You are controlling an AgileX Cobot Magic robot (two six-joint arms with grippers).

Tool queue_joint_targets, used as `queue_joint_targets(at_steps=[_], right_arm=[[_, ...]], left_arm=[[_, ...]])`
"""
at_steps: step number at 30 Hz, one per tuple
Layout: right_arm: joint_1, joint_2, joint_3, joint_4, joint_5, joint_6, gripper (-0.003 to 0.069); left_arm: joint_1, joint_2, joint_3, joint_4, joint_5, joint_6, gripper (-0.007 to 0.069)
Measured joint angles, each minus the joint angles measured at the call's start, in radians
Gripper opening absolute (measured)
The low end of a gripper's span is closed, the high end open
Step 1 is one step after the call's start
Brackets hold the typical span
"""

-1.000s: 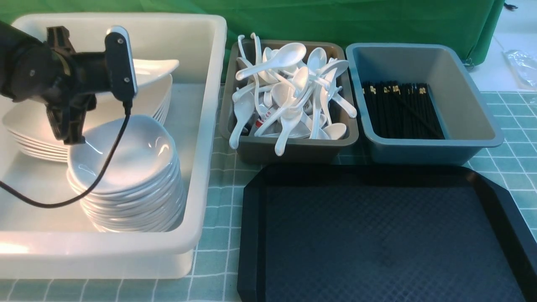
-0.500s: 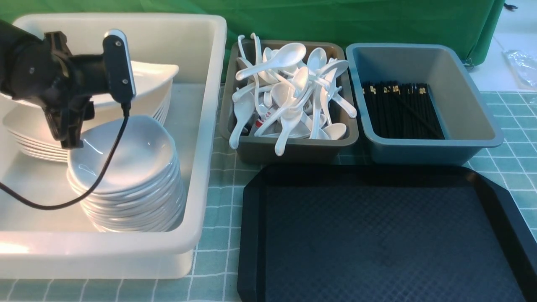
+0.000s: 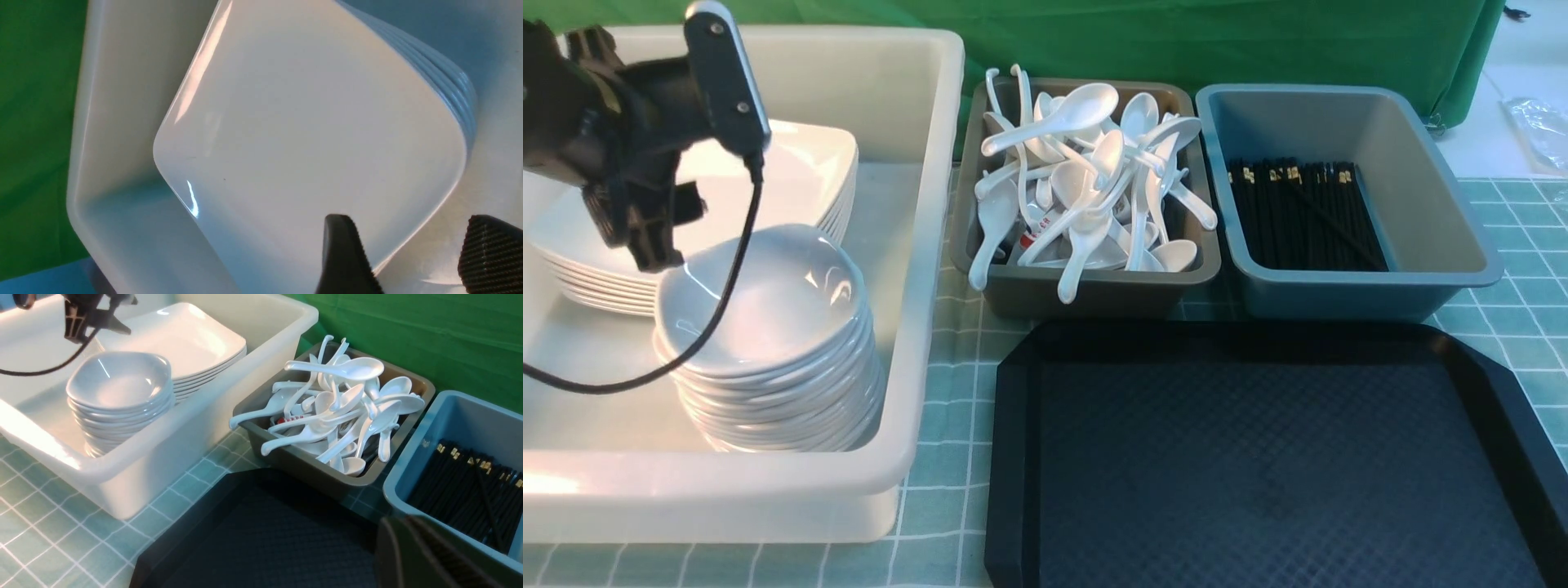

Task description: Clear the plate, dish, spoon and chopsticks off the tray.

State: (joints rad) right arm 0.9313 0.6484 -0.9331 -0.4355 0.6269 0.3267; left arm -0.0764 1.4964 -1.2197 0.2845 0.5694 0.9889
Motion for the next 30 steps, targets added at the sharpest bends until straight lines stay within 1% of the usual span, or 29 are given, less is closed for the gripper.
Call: queue_joint_targets(at_steps=[2, 5, 6, 7, 8, 9, 11, 14, 15, 16, 18, 19, 20, 22, 25, 30], right_arm=[[0.0, 0.0, 0.0, 0.0, 0.0, 0.0, 0.0038], [0.0, 0.0, 0.0, 0.0, 0.0, 0.0, 0.0043], [0.0, 0.0, 0.0, 0.0, 0.002, 0.0, 0.0043], [0.0, 0.0, 0.0, 0.0, 0.002, 0.0, 0.0043], [0.0, 0.0, 0.0, 0.0, 0.009, 0.0, 0.0045], [0.0, 0.0, 0.0, 0.0, 0.018, 0.0, 0.0046], [0.0, 0.0, 0.0, 0.0, 0.032, 0.0, 0.0052], [0.0, 0.0, 0.0, 0.0, 0.046, 0.0, 0.0057], [0.0, 0.0, 0.0, 0.0, 0.048, 0.0, 0.0059], [0.0, 0.0, 0.0, 0.0, 0.057, 0.0, 0.0067], [0.0, 0.0, 0.0, 0.0, 0.061, 0.001, 0.0074], [0.0, 0.0, 0.0, 0.0, 0.063, 0.004, 0.0078], [0.0, 0.0, 0.0, 0.0, 0.063, 0.005, 0.0079], [0.0, 0.0, 0.0, 0.0, 0.067, 0.006, 0.0086], [0.0, 0.0, 0.0, 0.0, 0.068, 0.007, 0.0088], [0.0, 0.0, 0.0, -0.001, 0.068, 0.007, 0.0092]], left_arm=[[0.001, -0.049, 0.0, -0.113, 0.007, -0.023, 0.0358], [0.001, -0.158, 0.0, -0.354, 0.009, -0.102, 0.0262], [0.001, -0.187, 0.0, -0.409, 0.009, -0.118, 0.0224], [0.001, -0.197, 0.0, -0.426, 0.009, -0.121, 0.0214], [0.001, -0.282, 0.012, -0.562, 0.008, -0.139, 0.0137], [0.001, -0.351, 0.032, -0.639, 0.008, -0.144, 0.0078], [0.001, -0.45, 0.08, -0.753, 0.003, -0.143, 0.0032], [0.001, -0.638, 0.193, -0.868, -0.031, -0.121, 0.0008], [0.001, -0.663, 0.221, -0.888, -0.043, -0.114, 0.0006], [0.001, -0.758, 0.301, -0.935, -0.079, -0.092, 0.0005], [0.001, -0.845, 0.371, -0.979, -0.116, -0.068, 0.0005], [0.001, -0.913, 0.447, -1.011, -0.146, -0.051, 0.0005], [0.001, -0.922, 0.447, -1.015, -0.149, -0.049, 0.0005], [0.001, -1.029, 0.55, -1.034, -0.187, -0.042, 0.0006], [0.001, -1.106, 0.628, -1.038, -0.21, -0.037, 0.0008], [0.001, -1.177, 0.729, -1.026, -0.201, -0.037, 0.0009]])
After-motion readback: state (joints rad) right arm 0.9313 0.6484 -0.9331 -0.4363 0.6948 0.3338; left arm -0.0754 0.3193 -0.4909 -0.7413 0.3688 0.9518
